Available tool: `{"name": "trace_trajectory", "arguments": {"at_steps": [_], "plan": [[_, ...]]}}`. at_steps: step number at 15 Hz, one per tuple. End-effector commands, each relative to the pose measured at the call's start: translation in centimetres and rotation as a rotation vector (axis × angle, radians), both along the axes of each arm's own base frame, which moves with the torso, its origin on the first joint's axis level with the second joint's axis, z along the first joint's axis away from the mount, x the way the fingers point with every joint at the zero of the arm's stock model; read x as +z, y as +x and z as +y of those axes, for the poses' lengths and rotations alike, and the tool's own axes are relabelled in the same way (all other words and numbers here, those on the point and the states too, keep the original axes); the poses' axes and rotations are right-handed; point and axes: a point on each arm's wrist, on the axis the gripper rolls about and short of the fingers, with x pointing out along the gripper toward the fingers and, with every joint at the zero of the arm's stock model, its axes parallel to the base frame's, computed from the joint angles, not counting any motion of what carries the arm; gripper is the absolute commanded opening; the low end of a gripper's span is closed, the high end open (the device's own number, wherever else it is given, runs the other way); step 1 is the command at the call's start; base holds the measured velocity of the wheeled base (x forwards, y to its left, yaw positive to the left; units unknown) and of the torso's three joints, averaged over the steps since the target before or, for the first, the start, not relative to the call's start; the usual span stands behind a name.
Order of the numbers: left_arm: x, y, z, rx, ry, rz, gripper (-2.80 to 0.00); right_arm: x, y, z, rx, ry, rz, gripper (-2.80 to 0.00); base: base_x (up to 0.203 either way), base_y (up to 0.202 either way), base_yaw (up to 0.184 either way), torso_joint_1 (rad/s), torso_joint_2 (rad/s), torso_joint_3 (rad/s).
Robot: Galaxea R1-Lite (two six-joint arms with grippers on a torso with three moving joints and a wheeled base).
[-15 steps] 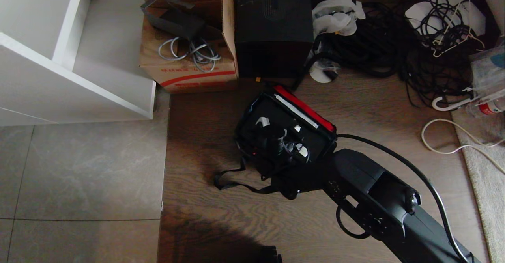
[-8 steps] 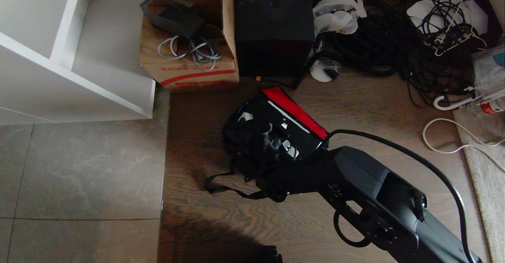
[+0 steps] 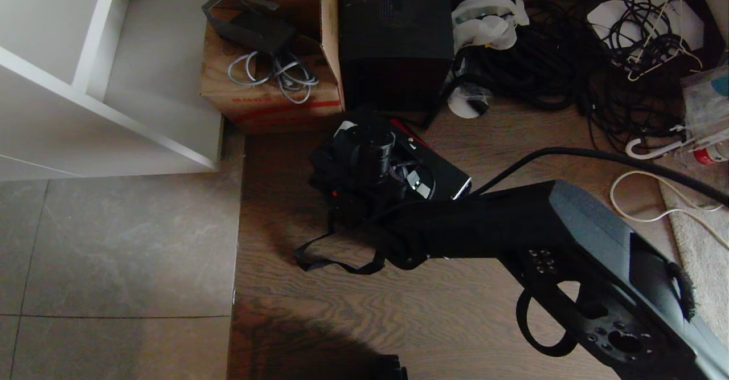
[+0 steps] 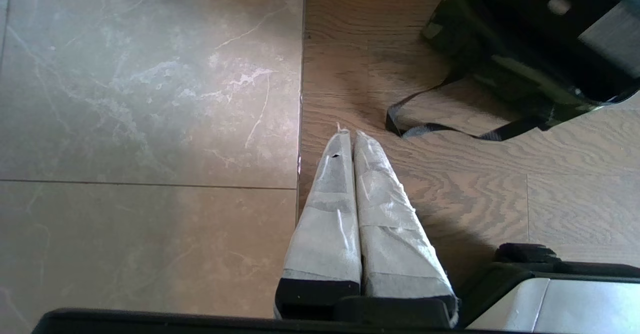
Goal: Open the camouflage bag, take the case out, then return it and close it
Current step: Lift the black box
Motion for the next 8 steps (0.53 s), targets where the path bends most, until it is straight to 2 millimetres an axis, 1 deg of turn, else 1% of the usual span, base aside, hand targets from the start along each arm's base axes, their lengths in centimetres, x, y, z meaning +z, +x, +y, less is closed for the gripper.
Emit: {"name": "trace_trajectory", "arguments": {"at_steps": [1, 4, 8], "plan": [[-0.2, 0.1, 0.0, 0.0, 0.0, 0.007, -2.8, 3.5, -1.0, -1.2, -0.008, 0.041, -0.034, -2.8, 0.0, 0.0, 0.0, 0.0, 0.0, 0.0], [-0.2, 0.1, 0.0, 0.0, 0.0, 0.007, -2.8, 5.4, -1.6, -2.1, -0.009, 0.051, -0.043, -2.8, 0.0, 0.0, 0.0, 0.0, 0.0, 0.0], [-0.2, 0.1, 0.0, 0.0, 0.0, 0.007, -2.8, 8.8, -3.1, -3.9, -0.01, 0.077, -0.065, -2.8, 0.0, 0.0, 0.0, 0.0, 0.0, 0.0]]}}
